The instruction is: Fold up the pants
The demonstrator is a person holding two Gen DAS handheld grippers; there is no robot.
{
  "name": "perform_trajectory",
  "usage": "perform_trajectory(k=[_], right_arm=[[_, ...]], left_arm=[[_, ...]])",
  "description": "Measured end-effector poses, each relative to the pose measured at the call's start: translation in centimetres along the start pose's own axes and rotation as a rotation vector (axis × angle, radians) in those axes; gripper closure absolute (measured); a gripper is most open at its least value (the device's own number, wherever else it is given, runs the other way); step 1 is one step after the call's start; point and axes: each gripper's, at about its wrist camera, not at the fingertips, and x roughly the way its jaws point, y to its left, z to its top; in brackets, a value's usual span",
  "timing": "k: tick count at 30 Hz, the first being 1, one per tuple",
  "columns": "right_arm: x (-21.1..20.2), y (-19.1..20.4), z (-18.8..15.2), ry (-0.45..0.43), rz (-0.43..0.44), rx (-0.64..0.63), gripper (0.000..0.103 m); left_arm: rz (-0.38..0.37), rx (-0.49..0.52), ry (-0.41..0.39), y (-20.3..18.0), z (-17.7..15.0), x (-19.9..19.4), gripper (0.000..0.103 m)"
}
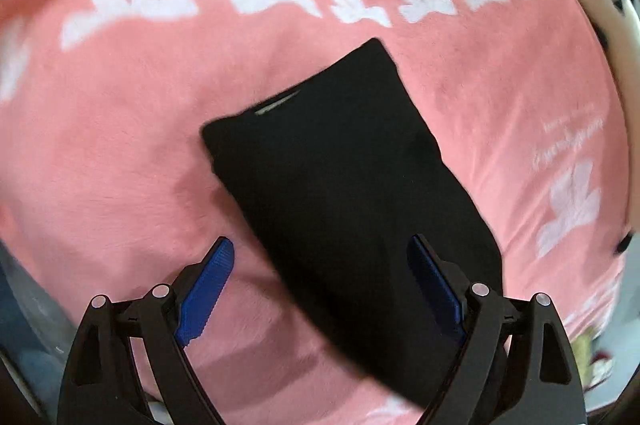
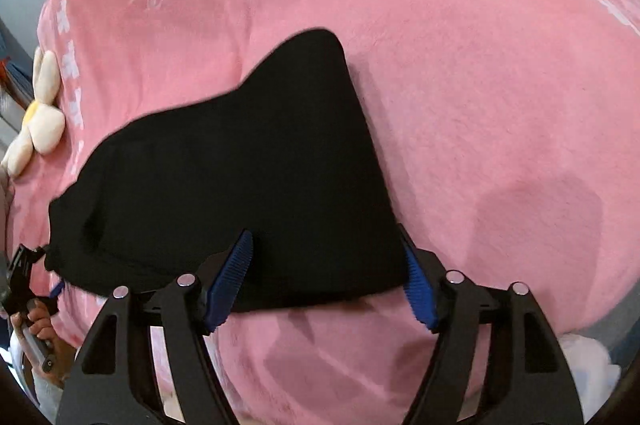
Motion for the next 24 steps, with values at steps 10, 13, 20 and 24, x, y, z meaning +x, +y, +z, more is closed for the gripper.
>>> perform_trajectory(k=[10,13,20,24], right_arm=[[-1.9,0.2,2.1,-0.062,0.175,0.059,0.081],[-5.4,0.0,4.0,-0.130,0.185,0.029,0.083],[-8.5,-8.2,3.8,-0.091,0.034,0.066,0.075],[-8.6,-10.4,1.5,-0.087,-0.181,0.073,0.057]], left_arm=[[-0.070,0.010,-0.048,-2.1,0.4,0.1,0.085],[-0.114,0.039,-0.067,-3.7,0.1,-2.1,0.086],[-0.150,0.083,0.111,-6.0,-6.4,-1.4,0.085],[-0.111,0.066,0.090,-5.1,-9.2,-0.3,0.081]])
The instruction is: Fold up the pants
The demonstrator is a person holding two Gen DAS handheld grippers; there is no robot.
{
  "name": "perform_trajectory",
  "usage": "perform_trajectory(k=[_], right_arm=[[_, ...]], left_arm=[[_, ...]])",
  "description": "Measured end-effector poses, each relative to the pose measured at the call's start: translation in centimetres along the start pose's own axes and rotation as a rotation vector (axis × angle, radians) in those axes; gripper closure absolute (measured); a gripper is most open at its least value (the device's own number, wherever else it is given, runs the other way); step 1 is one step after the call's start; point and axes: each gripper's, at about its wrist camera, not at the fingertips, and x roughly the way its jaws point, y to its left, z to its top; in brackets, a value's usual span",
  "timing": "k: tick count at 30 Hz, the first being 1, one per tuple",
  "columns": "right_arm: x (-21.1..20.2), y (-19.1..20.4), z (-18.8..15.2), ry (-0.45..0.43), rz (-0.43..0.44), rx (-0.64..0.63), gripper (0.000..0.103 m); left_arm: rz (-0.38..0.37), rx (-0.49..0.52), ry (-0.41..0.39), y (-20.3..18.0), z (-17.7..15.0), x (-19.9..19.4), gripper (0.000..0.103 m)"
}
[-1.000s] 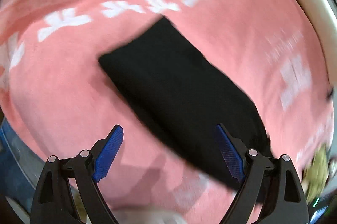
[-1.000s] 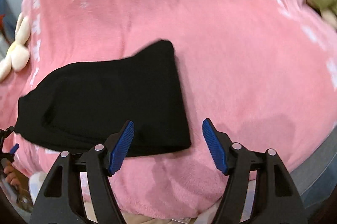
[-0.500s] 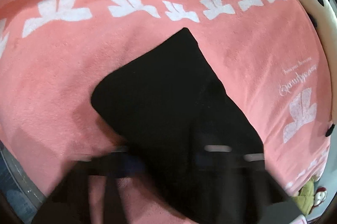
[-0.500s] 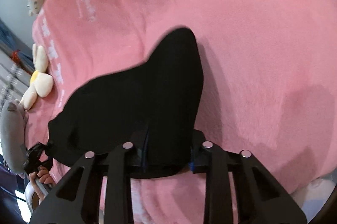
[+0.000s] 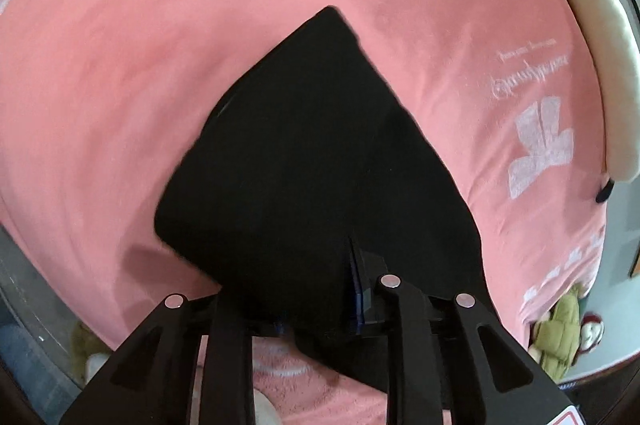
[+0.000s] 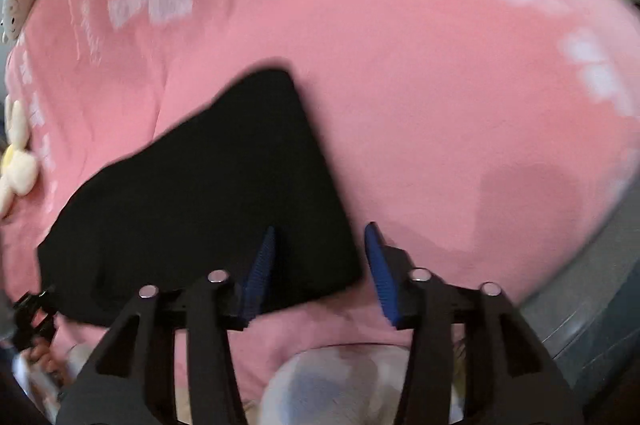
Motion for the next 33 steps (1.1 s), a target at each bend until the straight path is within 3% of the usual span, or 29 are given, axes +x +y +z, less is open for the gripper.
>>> perform_trajectory(k=[2,3,7,11,15,16,17,18,20,22,25,27,29,30,31,33], right_arm=[[-2.9,2.6,-0.5,-0.111,-0.061,-0.106,0.057],[-4.1,4.9,-0.9,-0.143,-0.026,-0.181,0.056],[-3.6,14.2,-4.2,-0.029,0.183,-0.429,0.051],[0.3,22.0,-8.8,0.053,0.214,-0.638,0.051],[2.3,23.7,-9.4,0.067,0.225,-0.620,0.051],[2.5,23.7,-9.1,0.067,0.236,-0.612,0.070],[2.8,23.6,-8.8,0.073,0.245,-0.599,0.079],[3.0,23.1,-8.1,0.077,0.239,-0.583,0.087],[3.0,23.1,-6.7,0.092,0.265,-0.526,0.089],[1.5,23.5,-5.3,0.065,0.324,-0.470,0.089],[-0.4,25.3,-5.1,0.029,0.352,-0.502,0.087],[1.7,26.6,-6.2,0.106,0.364,-0.532,0.084],[4.0,27.0,-7.7,0.124,0.310,-0.577,0.081],[3.5,26.8,-8.1,0.070,0.317,-0.578,0.075],[2.9,26.6,-7.9,0.079,0.331,-0.566,0.064],[1.6,25.8,-7.3,0.079,0.371,-0.511,0.056]], left_arm=[[-0.015,-0.035,0.003,0.3,0.2,-0.1,0.078],[-0.011,-0.034,0.007,0.3,0.4,0.0,0.078],[0.041,0.010,-0.008,-0.8,0.1,0.1,0.077],[0.099,0.067,-0.019,-1.8,-0.4,-0.1,0.075],[0.086,0.085,-0.003,-1.5,0.1,-0.1,0.071],[0.077,0.086,0.002,-1.3,0.2,0.0,0.070],[0.069,0.084,0.006,-1.0,0.2,0.1,0.070],[0.061,0.082,0.009,-0.7,0.2,0.1,0.070],[0.050,0.077,0.010,-0.5,0.2,0.1,0.070],[0.051,0.082,0.012,-0.5,0.1,0.1,0.069],[0.045,0.083,0.014,-0.5,0.1,0.0,0.069],[0.042,0.077,0.012,-0.2,0.0,-0.2,0.069],[0.047,0.075,0.010,0.1,-0.1,-0.4,0.069],[0.050,0.076,0.012,0.0,-0.1,-0.4,0.069],[0.054,0.080,0.016,-0.2,-0.1,-0.6,0.069],[0.062,0.090,0.019,-0.6,0.1,-0.7,0.069]])
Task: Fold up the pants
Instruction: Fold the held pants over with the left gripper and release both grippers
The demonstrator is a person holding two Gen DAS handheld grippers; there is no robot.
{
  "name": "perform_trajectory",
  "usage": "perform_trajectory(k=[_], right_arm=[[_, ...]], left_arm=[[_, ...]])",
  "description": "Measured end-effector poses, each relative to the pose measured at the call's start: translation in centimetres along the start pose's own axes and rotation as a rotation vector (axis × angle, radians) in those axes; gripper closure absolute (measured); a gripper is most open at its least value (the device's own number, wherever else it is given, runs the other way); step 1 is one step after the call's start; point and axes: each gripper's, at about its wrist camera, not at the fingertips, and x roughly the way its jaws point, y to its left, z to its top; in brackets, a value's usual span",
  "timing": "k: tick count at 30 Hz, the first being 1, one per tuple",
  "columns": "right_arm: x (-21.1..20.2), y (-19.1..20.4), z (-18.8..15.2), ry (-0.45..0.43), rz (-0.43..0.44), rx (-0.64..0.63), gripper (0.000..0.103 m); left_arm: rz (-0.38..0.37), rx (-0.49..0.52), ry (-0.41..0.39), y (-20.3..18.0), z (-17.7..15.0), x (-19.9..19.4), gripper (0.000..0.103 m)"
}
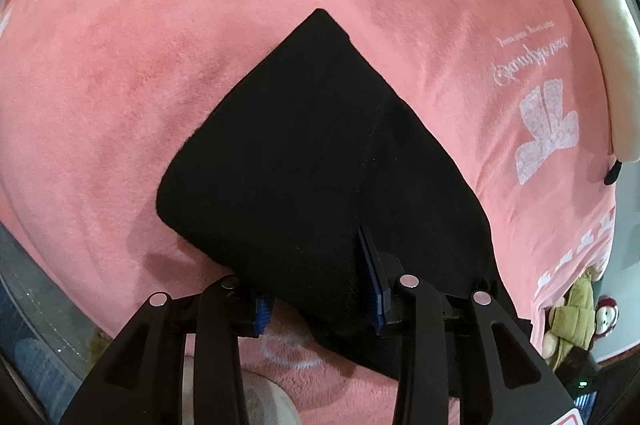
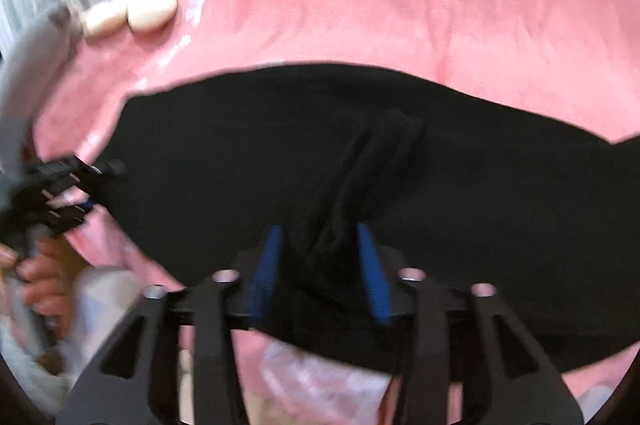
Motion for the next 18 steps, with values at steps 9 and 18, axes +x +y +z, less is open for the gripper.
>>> perform_trajectory(k=[9,18], right_arm=[[-6.5,-5.2,-2.5,-0.092,-0.237,0.023,0.038],[-10.9,-11.9,-5.0,-0.164,-0.280,0.172,0.033]], left_arm=[[0.005,0.024,-0.058,-2.0,0.1,-1.2,0.084],[-0.093,0.386,-0.114,-17.2,-4.3,-5.9,0.084]])
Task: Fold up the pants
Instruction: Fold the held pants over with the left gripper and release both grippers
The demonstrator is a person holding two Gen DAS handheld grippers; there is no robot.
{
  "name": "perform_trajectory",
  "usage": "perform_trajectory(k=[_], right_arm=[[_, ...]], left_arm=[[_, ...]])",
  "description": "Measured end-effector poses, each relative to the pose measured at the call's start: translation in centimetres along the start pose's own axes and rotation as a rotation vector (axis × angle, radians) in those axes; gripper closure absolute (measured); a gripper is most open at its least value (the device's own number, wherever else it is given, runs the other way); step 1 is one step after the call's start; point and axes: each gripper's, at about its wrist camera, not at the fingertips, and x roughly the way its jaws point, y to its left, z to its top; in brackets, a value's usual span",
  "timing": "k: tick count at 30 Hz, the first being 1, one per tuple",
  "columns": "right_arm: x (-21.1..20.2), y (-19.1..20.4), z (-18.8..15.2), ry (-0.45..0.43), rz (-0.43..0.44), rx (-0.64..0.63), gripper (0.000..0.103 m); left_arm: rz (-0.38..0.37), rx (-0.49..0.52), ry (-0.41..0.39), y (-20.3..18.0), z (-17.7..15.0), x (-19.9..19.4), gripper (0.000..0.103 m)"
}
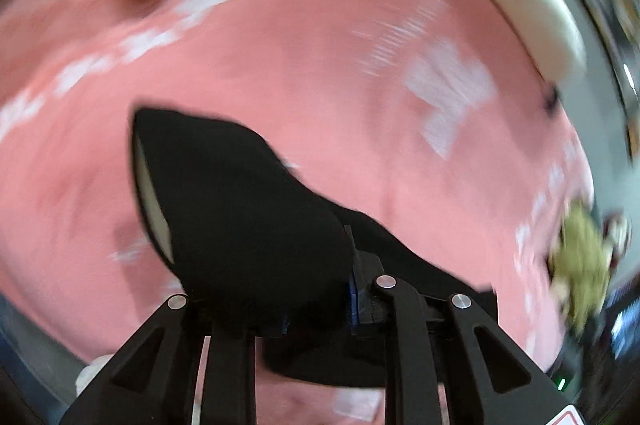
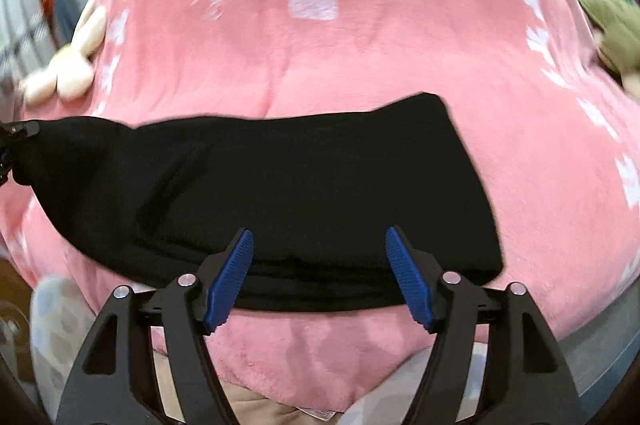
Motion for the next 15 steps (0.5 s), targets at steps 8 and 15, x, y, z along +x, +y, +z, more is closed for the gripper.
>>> perform_trajectory(k=[8,15], right_arm=[[-0.4,-3.2,-0.5,0.001,0.057,0.110,0.033],[1.2,-3.0,1.3,0.071,0.227,0.171,0.033]], left_arm=[[0.043,0.206,0.297,-8.8,-9.4,8.8,0.035],[0.140,0.269,0.235,-7.5,-10.2,5.5,0.027]])
